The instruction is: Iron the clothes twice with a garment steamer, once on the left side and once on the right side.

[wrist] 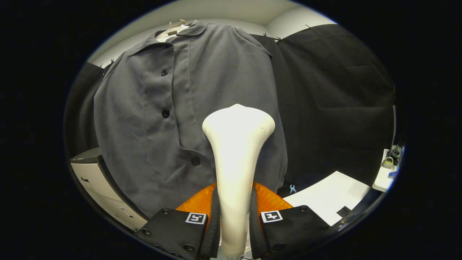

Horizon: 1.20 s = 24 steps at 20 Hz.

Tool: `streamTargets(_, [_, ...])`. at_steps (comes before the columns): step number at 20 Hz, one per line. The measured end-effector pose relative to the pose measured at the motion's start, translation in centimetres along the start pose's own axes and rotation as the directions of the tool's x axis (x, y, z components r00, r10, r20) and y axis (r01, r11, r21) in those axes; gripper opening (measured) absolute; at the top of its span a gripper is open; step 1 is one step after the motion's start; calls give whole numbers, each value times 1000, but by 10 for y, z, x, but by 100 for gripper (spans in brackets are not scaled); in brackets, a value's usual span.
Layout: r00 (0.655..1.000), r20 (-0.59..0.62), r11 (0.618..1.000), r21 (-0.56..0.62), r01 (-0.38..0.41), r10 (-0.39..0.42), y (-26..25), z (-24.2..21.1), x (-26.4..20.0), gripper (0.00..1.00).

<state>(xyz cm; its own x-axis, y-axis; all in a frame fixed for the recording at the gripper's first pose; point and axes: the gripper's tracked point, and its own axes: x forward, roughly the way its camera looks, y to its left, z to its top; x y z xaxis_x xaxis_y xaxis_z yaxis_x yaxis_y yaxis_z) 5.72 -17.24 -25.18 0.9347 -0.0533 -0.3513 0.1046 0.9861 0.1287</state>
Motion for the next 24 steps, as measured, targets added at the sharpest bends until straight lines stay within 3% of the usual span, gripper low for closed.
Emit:
streamTargets(7, [1000,-14,1000,22,1,0,-9,-17,-12,41])
streamTargets(12, [1000,20,999,49,2,-3,-5,-4,-33,41])
streamTargets(24, [986,159,999,15,-48,45,61,87,-95,41])
